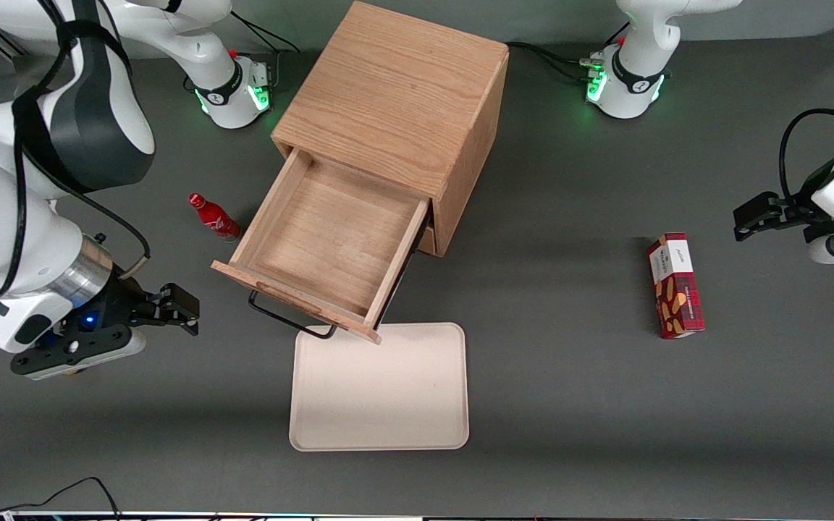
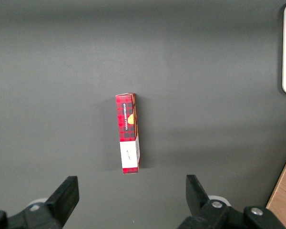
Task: Close top drawer
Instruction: 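Move the right gripper toward the open drawer's front panel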
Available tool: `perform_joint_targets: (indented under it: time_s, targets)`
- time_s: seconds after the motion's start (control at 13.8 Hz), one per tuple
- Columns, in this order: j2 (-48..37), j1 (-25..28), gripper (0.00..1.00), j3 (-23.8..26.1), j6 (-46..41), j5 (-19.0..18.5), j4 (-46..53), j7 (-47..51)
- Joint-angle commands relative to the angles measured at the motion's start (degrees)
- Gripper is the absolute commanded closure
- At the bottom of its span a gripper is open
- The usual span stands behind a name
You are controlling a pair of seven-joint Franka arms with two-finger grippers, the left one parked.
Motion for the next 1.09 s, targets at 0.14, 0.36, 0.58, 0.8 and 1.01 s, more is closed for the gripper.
perform_joint_targets:
  time_s: [0.14, 0.36, 0.58, 0.8, 1.01]
  targets:
    - [1.75, 0.65, 0.00, 3.36, 3.29, -7.53, 2.05, -9.40]
    - [2.63, 0.99, 0.00, 4.24, 4.10, -7.35, 1.96, -9.67]
    - [3.69, 0.55, 0.00, 4.78, 3.31, -4.38, 1.26, -12.56]
    - [5.00, 0.29, 0.00, 4.69, 1.21, 0.03, 0.99, -15.20]
    - [5.62, 0.47, 0.00, 4.78, 0.41, 0.04, 0.82, -16.87]
